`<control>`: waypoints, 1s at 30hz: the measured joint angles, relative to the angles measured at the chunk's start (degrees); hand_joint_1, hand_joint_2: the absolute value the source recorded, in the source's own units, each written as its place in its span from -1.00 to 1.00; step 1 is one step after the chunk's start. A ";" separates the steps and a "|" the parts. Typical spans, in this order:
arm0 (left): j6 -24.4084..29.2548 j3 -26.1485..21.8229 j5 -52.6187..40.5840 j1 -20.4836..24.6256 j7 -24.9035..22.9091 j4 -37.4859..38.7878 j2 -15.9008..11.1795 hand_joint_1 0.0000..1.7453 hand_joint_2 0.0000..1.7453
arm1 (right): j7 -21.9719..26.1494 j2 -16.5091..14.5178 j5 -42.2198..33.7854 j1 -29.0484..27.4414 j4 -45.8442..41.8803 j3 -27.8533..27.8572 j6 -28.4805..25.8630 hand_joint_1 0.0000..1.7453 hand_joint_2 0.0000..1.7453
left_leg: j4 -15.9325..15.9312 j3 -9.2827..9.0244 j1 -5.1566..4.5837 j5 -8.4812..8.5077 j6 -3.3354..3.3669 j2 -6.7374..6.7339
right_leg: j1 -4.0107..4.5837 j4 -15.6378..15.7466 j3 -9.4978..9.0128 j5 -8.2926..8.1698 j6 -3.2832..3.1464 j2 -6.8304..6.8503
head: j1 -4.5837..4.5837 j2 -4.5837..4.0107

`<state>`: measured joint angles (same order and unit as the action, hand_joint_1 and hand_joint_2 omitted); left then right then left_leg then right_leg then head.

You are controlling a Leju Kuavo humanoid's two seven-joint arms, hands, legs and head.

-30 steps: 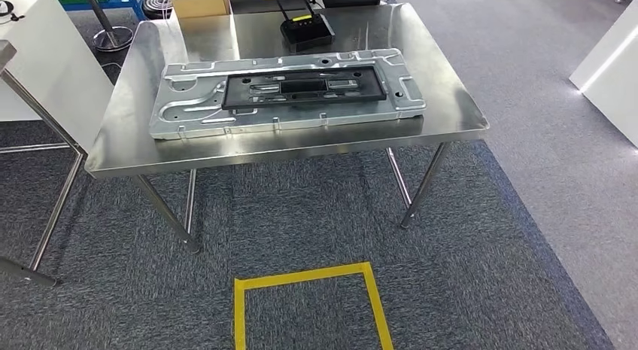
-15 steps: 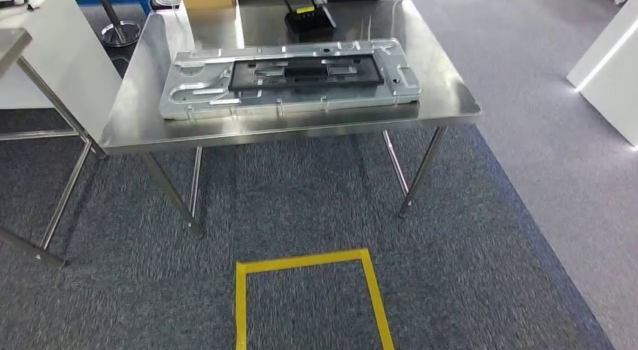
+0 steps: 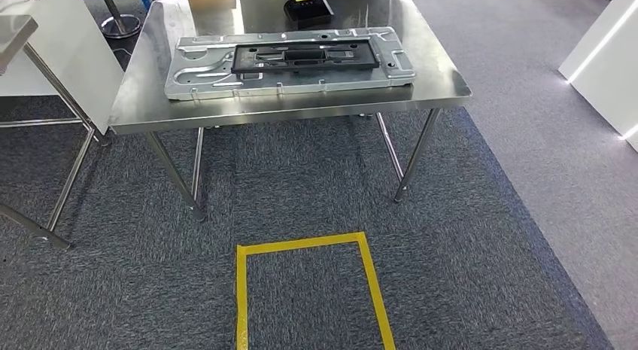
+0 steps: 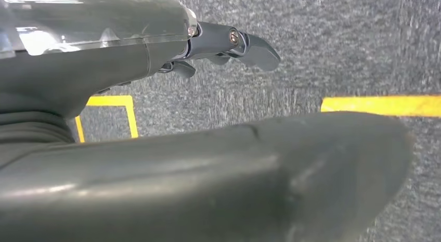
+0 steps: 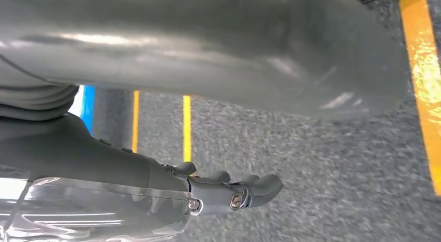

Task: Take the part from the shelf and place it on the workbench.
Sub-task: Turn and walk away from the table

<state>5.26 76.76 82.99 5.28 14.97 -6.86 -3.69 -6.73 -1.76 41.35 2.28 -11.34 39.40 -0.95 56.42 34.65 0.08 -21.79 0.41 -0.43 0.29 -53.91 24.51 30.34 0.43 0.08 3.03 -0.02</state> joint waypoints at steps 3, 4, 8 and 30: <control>-0.09 0.43 -0.02 -0.08 -0.21 0.00 0.15 -1.00 -1.00 | 0.29 -0.23 0.00 0.10 0.05 0.01 0.01 -1.00 -1.00 | 2.36 1.28 0.10 -2.62 -0.80 0.14 | -0.37 0.61 1.48 -1.93 -1.17 0.42 | -0.01 0.00; -0.11 0.59 -0.02 -0.08 -0.26 0.00 0.20 -1.00 -1.00 | 0.32 -0.32 0.00 0.12 0.07 0.01 0.01 -1.00 -1.00 | 5.20 2.22 0.18 -5.48 -0.99 0.19 | -0.45 0.67 2.22 -2.62 -1.41 0.57 | 0.00 0.00; -0.14 0.99 -0.02 -0.12 -0.32 0.00 0.28 -1.00 -1.00 | 0.32 -0.51 -0.02 0.01 0.08 0.01 0.01 -1.00 -1.00 | 16.88 3.80 0.42 -11.49 -1.65 0.20 | -0.36 -0.17 5.83 -4.80 -1.40 0.74 | 0.01 0.00; -0.87 2.87 -0.17 0.55 0.51 0.00 0.52 -1.00 -1.00 | 3.74 -1.07 0.89 0.27 0.17 0.05 0.07 -1.00 -1.00 | -0.05 -1.34 0.07 -2.06 0.13 -0.12 | -0.32 -0.41 1.13 -0.55 0.59 -0.08 | 0.01 0.00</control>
<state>4.39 79.64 82.82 5.83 15.49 -6.86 -3.17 -2.99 -2.84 42.24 2.56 -11.17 39.45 -0.87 56.38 33.32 0.14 -23.85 0.53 -0.55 -0.03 -54.32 25.63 29.80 1.01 0.00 3.04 -0.02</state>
